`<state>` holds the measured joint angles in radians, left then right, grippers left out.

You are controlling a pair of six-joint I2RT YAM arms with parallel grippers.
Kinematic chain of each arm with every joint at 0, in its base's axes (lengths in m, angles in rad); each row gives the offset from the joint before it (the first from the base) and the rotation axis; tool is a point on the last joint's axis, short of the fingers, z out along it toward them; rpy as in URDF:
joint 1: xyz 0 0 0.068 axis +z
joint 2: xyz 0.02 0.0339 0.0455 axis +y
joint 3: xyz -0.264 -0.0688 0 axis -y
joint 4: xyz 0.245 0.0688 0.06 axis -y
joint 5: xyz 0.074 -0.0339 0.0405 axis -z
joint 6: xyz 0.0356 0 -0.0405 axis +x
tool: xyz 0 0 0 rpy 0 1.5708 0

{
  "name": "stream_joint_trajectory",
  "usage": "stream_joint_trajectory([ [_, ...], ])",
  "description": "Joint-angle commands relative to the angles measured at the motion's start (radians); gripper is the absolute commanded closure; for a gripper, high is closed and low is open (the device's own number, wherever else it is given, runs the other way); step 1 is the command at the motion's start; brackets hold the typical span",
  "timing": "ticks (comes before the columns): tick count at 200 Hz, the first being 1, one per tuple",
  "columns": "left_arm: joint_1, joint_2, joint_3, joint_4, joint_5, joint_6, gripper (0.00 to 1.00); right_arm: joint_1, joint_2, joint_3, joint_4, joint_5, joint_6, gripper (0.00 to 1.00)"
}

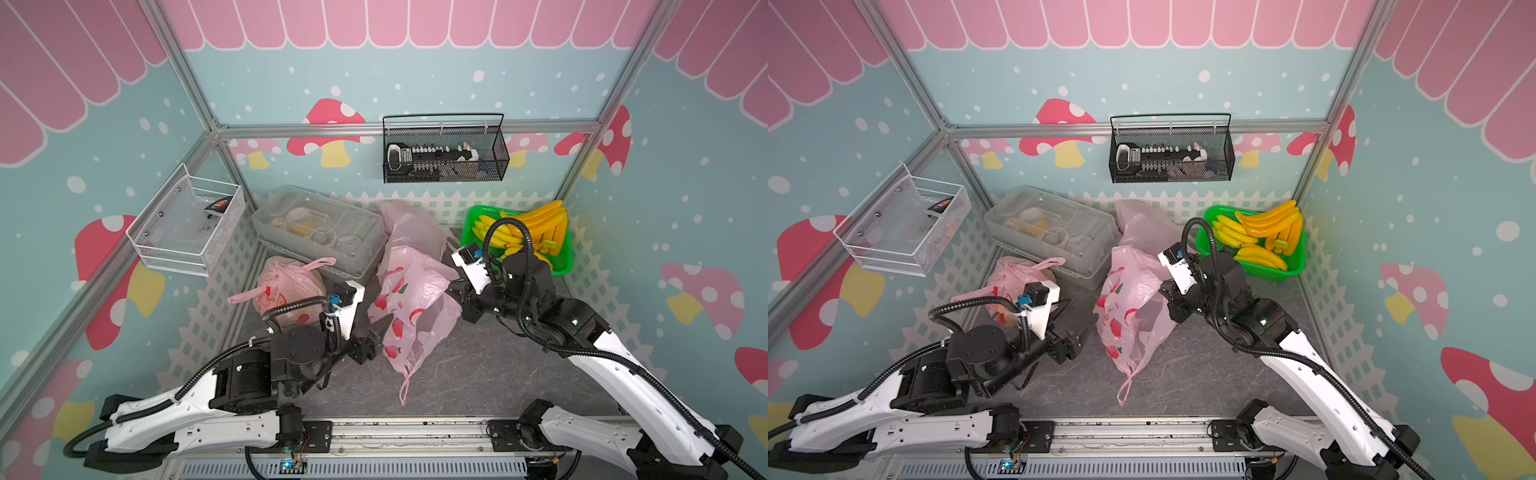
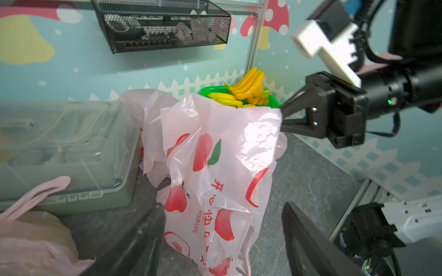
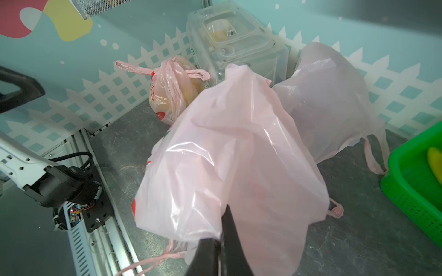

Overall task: Place the banana into a plastic bag & tie a knot
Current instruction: Open the plastic bag at the center of the board.

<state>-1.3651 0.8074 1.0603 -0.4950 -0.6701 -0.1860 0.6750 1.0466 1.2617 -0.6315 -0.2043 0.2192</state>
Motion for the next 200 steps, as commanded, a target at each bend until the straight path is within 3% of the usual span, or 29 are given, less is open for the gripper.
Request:
stream_joint_trajectory([
  [1,-0.067,0.120,-0.041,0.075,-0.177,0.133,0.18,-0.003,0.035,0.063,-0.081,-0.030,0.059,1.00],
  [23,-0.065,0.235,-0.050,0.145,-0.237,0.086,0.08,-0.002,0.040,0.092,-0.091,-0.030,0.082,1.00],
  [40,-0.039,0.308,-0.041,0.153,-0.206,0.021,0.06,-0.002,0.042,0.115,-0.119,-0.017,0.096,1.00],
  [64,0.024,0.382,-0.047,0.176,-0.118,-0.086,0.05,0.000,0.041,0.121,-0.141,0.009,0.119,1.00],
  [110,0.110,0.467,-0.065,0.233,-0.062,-0.252,0.08,-0.001,0.043,0.079,-0.118,0.031,0.182,1.00],
  [122,0.159,0.466,-0.092,0.246,-0.013,-0.290,0.19,-0.003,0.048,0.076,-0.125,0.042,0.193,1.00],
  [136,0.194,0.445,-0.132,0.266,0.025,-0.295,0.46,-0.015,0.058,0.079,-0.144,0.040,0.197,1.00],
  [158,0.200,0.393,-0.181,0.298,0.079,-0.210,0.65,-0.078,0.080,0.078,-0.171,-0.013,0.184,1.00],
  [180,0.200,0.338,-0.200,0.290,0.179,-0.113,0.96,-0.093,0.107,0.091,-0.182,-0.034,0.132,1.00],
  [200,0.201,0.281,-0.206,0.261,0.201,-0.090,1.00,-0.088,0.144,0.101,-0.176,-0.062,0.072,1.00],
])
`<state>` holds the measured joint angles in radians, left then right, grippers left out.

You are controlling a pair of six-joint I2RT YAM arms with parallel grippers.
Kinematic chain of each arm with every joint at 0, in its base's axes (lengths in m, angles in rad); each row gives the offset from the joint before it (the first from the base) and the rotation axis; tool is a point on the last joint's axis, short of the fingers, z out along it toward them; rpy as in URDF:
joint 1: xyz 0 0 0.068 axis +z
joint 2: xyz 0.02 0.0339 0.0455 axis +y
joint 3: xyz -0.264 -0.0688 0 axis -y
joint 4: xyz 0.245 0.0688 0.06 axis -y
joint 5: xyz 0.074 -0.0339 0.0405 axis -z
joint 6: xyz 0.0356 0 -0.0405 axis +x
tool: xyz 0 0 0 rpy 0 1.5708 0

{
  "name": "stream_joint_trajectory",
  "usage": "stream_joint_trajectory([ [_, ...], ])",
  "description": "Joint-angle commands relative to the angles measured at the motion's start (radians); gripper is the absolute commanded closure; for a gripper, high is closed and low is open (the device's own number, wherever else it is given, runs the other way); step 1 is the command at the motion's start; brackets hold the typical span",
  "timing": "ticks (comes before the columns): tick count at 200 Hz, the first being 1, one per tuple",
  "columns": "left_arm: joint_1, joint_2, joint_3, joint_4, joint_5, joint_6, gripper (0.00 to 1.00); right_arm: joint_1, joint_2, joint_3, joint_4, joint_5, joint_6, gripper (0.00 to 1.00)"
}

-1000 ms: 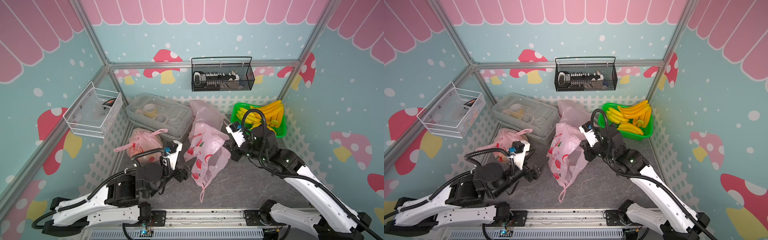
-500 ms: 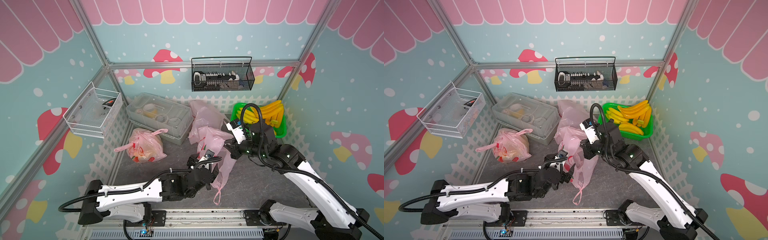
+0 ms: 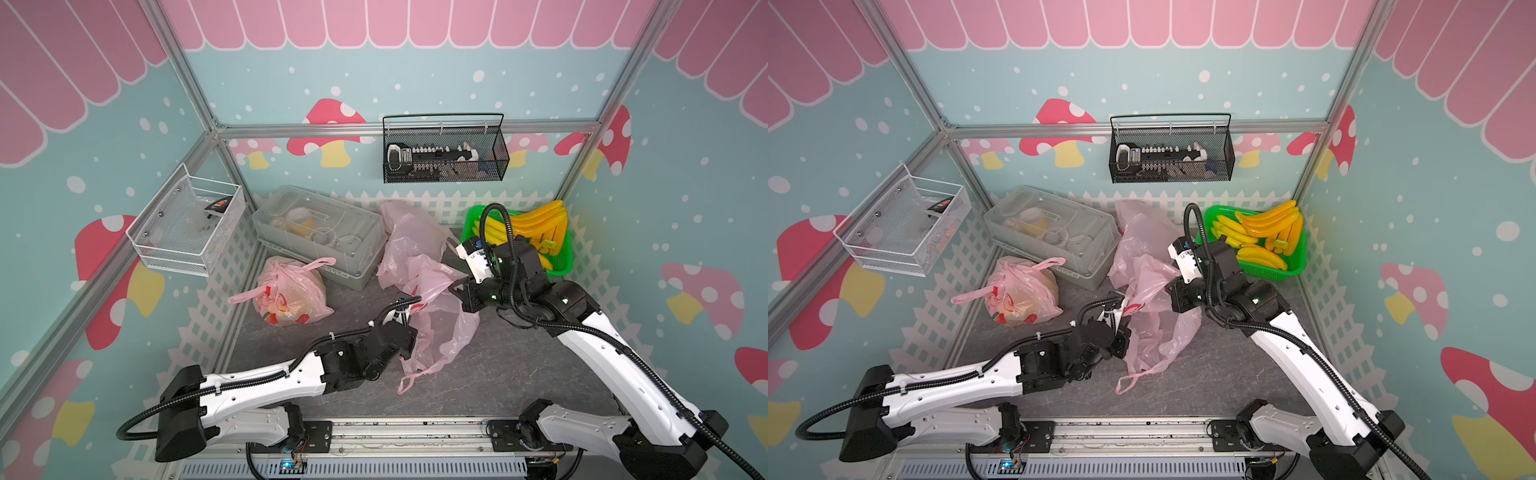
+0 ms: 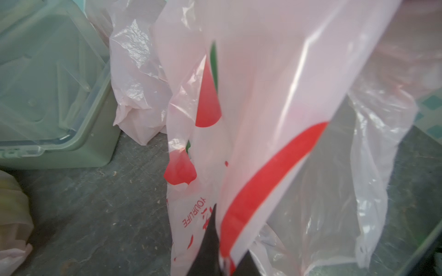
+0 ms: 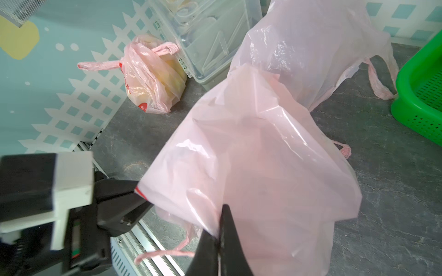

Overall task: Place the banana into a plastic bag & tie a knot
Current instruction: Open the plastic bag at the center of the board, then pick up the banana from the basket.

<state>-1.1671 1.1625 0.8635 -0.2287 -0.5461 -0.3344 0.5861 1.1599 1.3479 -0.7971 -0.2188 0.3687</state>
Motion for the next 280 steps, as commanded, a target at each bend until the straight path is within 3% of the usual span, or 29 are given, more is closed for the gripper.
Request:
stream_joint_trajectory([
  [1,0.002,-0.077,-0.009,-0.006,0.075,0.058,1.00,0.002,0.033,0.015,-0.008,-0.051,-0.079,1.00],
  [23,0.004,-0.149,0.001,-0.049,0.033,0.038,1.00,0.040,0.057,-0.020,0.073,-0.053,-0.111,1.00],
  [41,0.003,-0.209,0.025,-0.087,0.028,0.011,1.00,0.079,0.094,-0.022,0.127,-0.033,-0.127,0.94],
  [87,0.005,-0.319,0.106,-0.209,0.083,-0.014,1.00,0.094,0.207,0.023,0.249,-0.186,-0.105,0.85],
  [108,0.026,-0.322,0.131,-0.255,0.105,-0.047,1.00,0.095,0.257,0.028,0.275,-0.206,-0.108,0.76],
  [127,0.094,-0.279,0.152,-0.290,0.193,-0.113,1.00,0.095,0.281,0.030,0.260,-0.177,-0.125,0.67],
  [143,0.157,-0.217,0.163,-0.322,0.221,-0.176,1.00,0.083,0.252,0.010,0.251,-0.114,-0.134,0.53],
  [171,0.249,-0.112,0.161,-0.318,0.295,-0.255,1.00,0.004,0.133,-0.066,0.251,-0.004,-0.145,0.35],
  [213,0.332,0.019,0.178,-0.222,0.380,-0.278,1.00,-0.186,0.033,-0.118,0.238,0.156,-0.137,0.25],
  [280,0.391,0.020,0.109,-0.111,0.446,-0.259,1.00,-0.454,0.310,0.034,0.249,0.397,-0.105,0.23],
])
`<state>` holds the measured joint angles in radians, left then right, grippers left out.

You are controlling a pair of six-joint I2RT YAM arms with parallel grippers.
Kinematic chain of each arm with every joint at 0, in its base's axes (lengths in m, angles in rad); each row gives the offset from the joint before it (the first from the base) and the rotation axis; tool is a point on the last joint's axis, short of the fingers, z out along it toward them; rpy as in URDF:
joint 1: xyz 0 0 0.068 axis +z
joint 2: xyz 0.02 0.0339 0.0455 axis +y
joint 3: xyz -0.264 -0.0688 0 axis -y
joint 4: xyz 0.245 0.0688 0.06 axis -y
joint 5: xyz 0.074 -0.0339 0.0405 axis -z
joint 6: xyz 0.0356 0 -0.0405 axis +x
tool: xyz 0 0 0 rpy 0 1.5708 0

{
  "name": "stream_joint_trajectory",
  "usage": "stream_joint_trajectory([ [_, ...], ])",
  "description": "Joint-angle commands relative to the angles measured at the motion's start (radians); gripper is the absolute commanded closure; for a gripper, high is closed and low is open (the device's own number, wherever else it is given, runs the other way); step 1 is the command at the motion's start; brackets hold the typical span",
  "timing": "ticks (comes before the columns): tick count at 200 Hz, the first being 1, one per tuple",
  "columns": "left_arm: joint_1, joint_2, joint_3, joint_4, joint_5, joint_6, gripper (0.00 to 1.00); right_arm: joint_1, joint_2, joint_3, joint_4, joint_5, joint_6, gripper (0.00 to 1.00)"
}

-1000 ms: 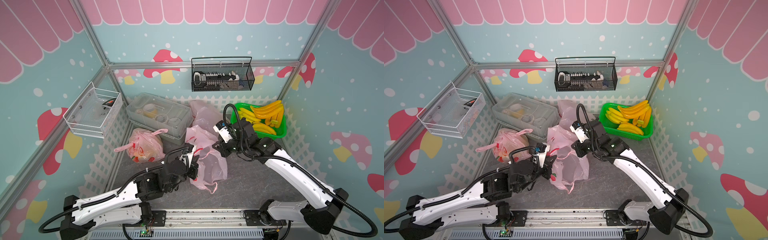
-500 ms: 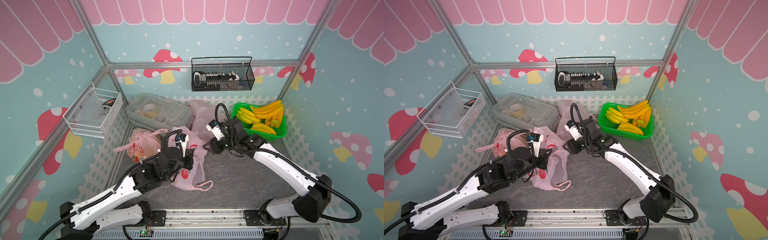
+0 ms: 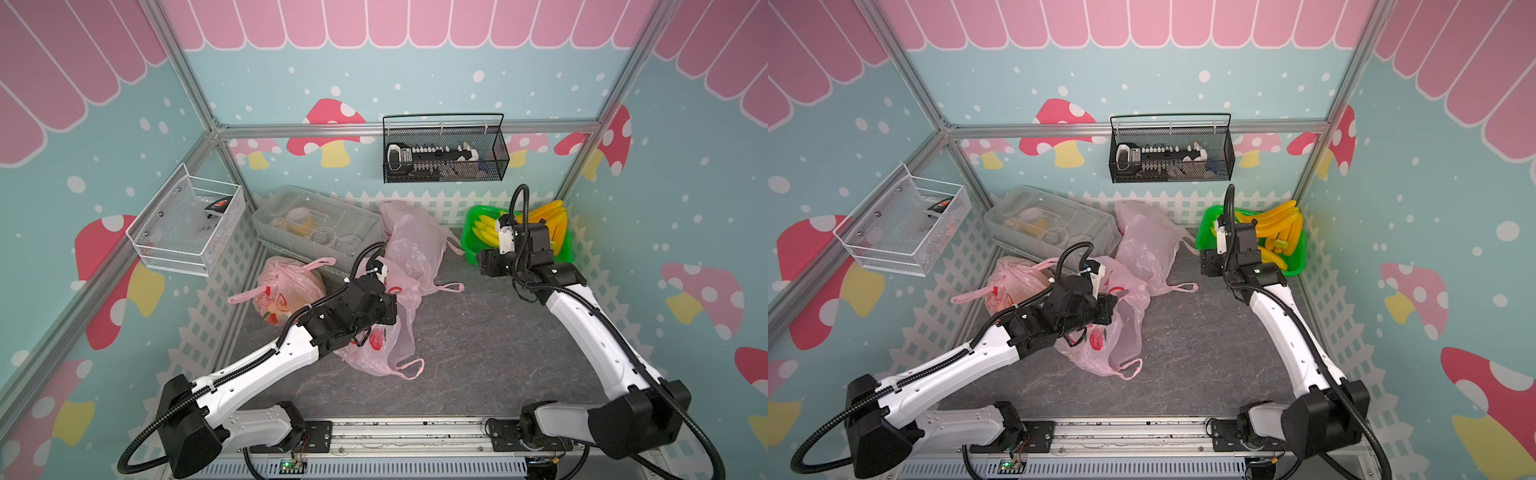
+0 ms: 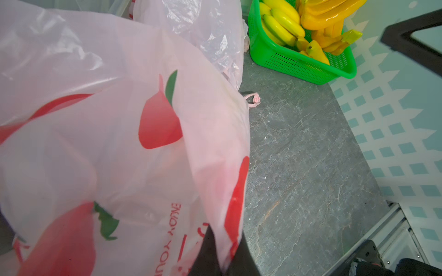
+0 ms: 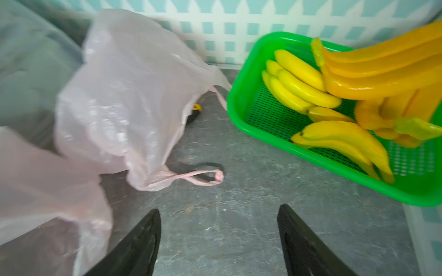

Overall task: Place the banana into a plastic bag & tie a knot
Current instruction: Pick up the banana from the basket.

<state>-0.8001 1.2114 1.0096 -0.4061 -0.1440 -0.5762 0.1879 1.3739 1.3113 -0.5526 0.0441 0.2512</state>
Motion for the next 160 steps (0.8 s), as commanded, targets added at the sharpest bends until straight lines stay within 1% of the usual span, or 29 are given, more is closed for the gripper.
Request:
stream_joint_trajectory([
  [1,0.026,-0.030,-0.040,0.067,0.045,-0.017,1.00,-0.061,0.100,0.073,0.006,0.136,0.014,0.23],
  [20,0.041,-0.053,-0.081,0.096,0.064,-0.022,1.00,-0.143,0.177,0.119,0.017,0.148,0.058,0.24],
  [31,0.049,-0.066,-0.107,0.120,0.075,-0.022,1.00,-0.161,0.214,0.137,0.053,0.152,0.048,0.24],
  [58,0.073,-0.082,-0.155,0.164,0.113,-0.019,1.00,-0.160,0.352,0.258,0.086,0.163,-0.008,0.23],
  [87,0.103,-0.091,-0.176,0.183,0.146,-0.008,1.00,-0.162,0.516,0.417,0.126,0.254,-0.098,0.23],
  [91,0.108,-0.092,-0.179,0.184,0.148,-0.007,1.00,-0.162,0.564,0.441,0.128,0.264,-0.114,0.23],
  [108,0.120,-0.100,-0.187,0.184,0.158,-0.002,1.00,-0.163,0.674,0.558,0.126,0.310,-0.170,0.23],
  [137,0.132,-0.110,-0.203,0.193,0.175,-0.006,1.00,-0.172,0.837,0.740,0.124,0.335,-0.253,0.24],
  [160,0.132,-0.110,-0.206,0.202,0.189,-0.007,1.00,-0.188,0.940,0.872,0.104,0.304,-0.274,0.27],
])
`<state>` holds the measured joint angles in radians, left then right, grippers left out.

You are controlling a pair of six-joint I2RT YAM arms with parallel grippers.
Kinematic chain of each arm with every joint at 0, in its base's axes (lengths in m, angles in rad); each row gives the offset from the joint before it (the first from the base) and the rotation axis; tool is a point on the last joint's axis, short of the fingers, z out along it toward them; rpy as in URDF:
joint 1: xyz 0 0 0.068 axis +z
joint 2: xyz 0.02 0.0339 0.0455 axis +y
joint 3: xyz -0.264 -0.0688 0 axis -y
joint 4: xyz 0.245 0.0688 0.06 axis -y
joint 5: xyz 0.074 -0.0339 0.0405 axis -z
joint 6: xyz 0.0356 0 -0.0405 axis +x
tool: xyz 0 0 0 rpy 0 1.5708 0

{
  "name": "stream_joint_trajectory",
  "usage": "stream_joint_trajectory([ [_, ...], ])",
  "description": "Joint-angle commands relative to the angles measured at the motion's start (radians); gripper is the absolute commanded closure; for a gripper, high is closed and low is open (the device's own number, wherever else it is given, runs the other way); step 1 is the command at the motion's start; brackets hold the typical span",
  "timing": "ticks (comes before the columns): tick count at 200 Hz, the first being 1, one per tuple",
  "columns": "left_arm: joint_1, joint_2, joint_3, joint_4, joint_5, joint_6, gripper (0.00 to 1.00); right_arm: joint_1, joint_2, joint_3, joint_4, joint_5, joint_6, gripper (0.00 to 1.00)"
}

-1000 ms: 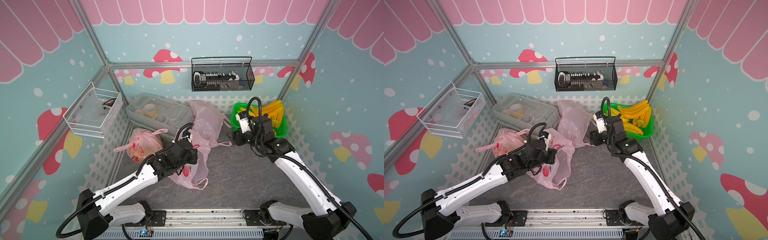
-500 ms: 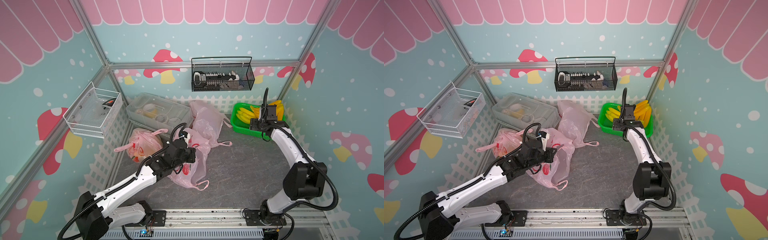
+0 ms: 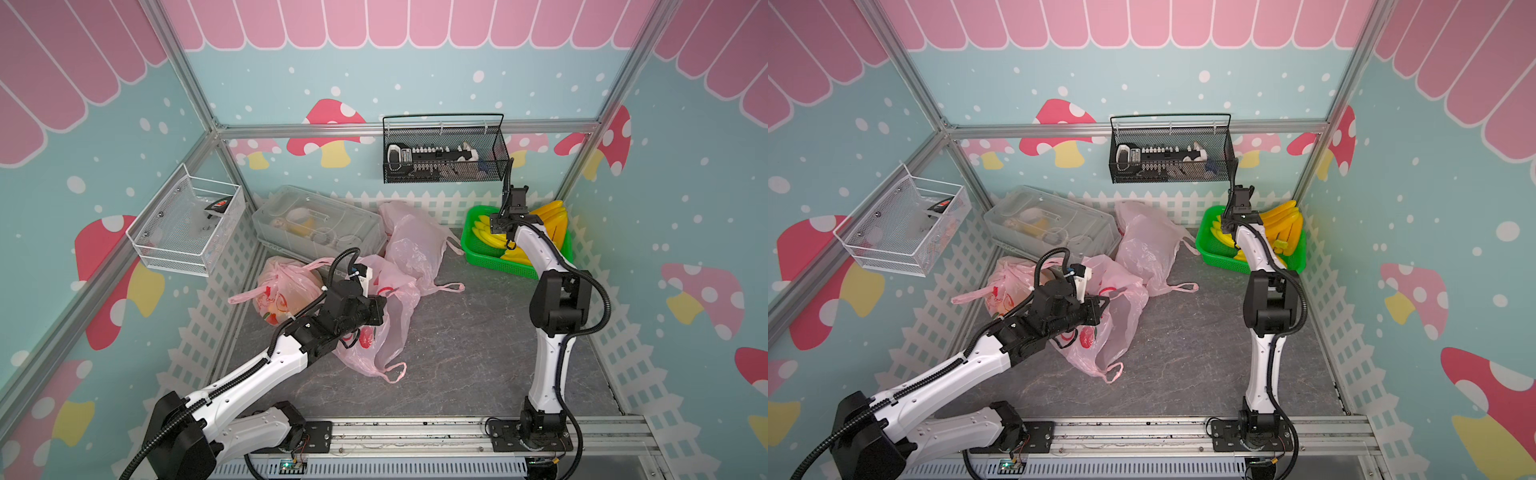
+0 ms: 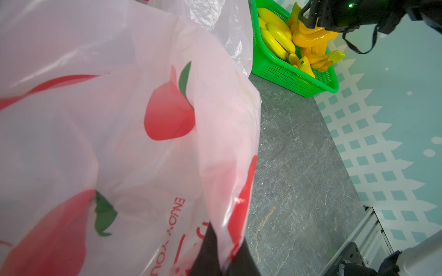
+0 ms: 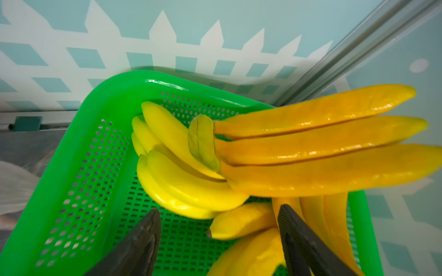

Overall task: Place the banana into a plastic bag & tie a knot
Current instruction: Pick up the banana from the basket.

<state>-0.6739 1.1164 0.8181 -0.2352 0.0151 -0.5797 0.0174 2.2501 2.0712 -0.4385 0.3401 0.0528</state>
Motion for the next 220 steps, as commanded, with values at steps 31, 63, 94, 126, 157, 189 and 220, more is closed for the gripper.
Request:
stream_joint_trajectory([
  [31,0.007,-0.014,-0.010,0.039,0.032,-0.005,1.00,-0.030,0.184,0.267,-0.046,-0.007,-0.106,0.37],
  [63,0.006,-0.009,-0.011,0.040,0.021,-0.009,1.00,-0.034,0.268,0.366,-0.062,-0.006,-0.125,0.52],
  [94,0.006,-0.009,-0.010,0.034,0.008,-0.014,1.00,-0.034,0.293,0.389,-0.063,-0.019,-0.127,0.62],
  [126,0.005,-0.009,-0.008,0.028,0.003,-0.011,1.00,-0.035,0.286,0.389,-0.062,-0.038,-0.112,0.77],
  [157,0.006,-0.015,-0.006,0.019,-0.002,-0.008,1.00,-0.034,0.230,0.351,-0.060,-0.034,-0.079,0.94],
  [189,0.007,-0.026,-0.004,0.014,-0.002,-0.008,1.00,-0.024,0.056,0.149,0.030,-0.051,-0.038,0.98],
  [220,0.007,-0.032,0.001,0.007,0.001,-0.017,1.00,0.001,-0.151,-0.108,0.153,-0.053,-0.014,0.99],
])
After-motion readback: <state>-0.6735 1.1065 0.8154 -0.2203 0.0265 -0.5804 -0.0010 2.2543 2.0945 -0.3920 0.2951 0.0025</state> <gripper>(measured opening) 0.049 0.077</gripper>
